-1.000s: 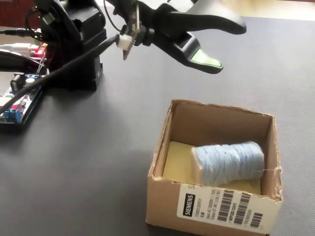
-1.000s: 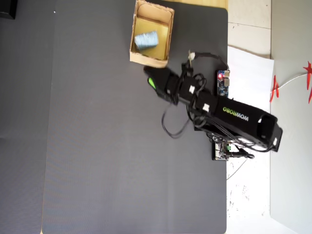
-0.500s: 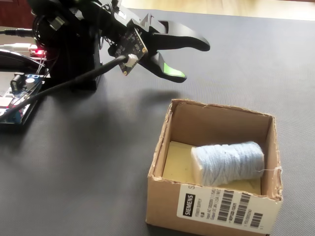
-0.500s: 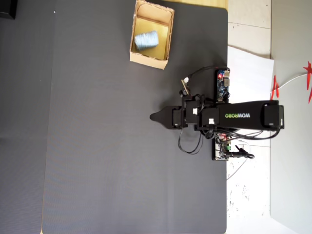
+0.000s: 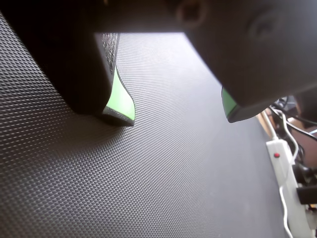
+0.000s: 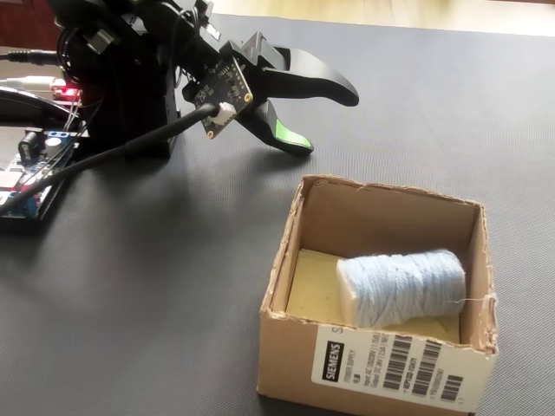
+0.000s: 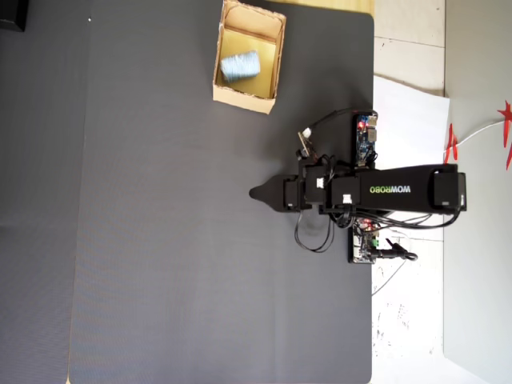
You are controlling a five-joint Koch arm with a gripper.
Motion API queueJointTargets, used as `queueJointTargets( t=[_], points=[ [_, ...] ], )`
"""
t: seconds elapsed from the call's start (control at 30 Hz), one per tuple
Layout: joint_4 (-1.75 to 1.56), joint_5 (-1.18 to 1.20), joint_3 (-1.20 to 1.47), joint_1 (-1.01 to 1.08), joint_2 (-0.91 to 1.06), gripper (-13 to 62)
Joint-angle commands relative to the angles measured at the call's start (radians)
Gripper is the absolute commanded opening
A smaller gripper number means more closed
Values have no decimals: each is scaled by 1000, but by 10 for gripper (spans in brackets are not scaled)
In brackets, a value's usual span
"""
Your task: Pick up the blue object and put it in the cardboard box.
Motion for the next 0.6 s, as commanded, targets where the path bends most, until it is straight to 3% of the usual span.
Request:
queueJointTargets(
  t=[0.0,0.57],
  points=[
    [117,20,38,-5,89,347],
    [109,14,38,6,87,346]
  ],
)
